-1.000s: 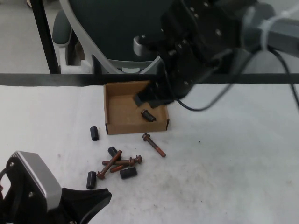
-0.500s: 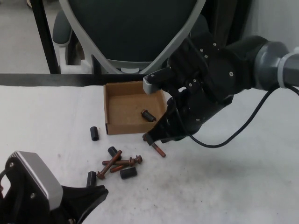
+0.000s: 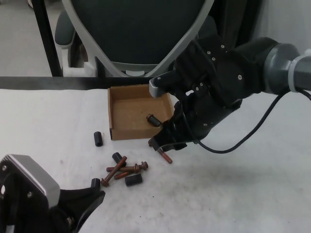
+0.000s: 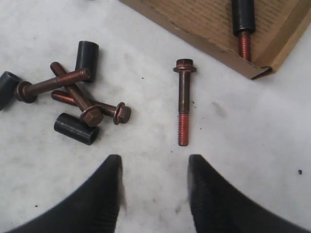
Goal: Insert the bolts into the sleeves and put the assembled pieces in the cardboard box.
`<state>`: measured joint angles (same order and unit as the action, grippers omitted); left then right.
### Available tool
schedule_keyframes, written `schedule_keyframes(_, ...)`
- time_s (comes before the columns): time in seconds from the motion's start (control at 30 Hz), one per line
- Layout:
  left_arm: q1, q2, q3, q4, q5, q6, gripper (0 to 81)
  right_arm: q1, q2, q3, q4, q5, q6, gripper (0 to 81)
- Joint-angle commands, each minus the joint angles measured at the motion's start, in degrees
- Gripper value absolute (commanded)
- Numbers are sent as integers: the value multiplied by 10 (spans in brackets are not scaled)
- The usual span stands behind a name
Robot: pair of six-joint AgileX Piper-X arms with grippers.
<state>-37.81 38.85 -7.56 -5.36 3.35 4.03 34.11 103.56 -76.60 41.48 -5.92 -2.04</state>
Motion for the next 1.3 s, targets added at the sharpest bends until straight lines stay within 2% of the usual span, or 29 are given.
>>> schedule_keyframes(0.0, 0, -2, -7, 13, -14, -29, 144, 2, 10, -5, -5, 1, -7, 331)
schedule_keyframes(0.17, 0, -2, -26, 57, -33, -48, 267, 2, 54, -45, 17, 1, -9, 327)
schedule_keyframes(0.3, 0, -2, -30, 64, -37, -67, 316, 2, 99, -94, 51, 1, -20, 327)
schedule_keyframes(0.43, 0, -2, -30, 64, -37, -67, 315, 2, 139, -139, 84, 8, -30, 333)
schedule_keyframes(0.6, 0, -2, -30, 64, -37, -67, 315, 2, 176, -173, 101, 8, -31, 385)
schedule_keyframes(0.87, 0, -2, -30, 64, -37, -67, 315, -7, 191, -188, 88, 40, -45, 385)
schedule_keyframes(1.27, 0, -2, -30, 57, -37, -67, 315, -23, 191, -193, 85, 29, -52, 385)
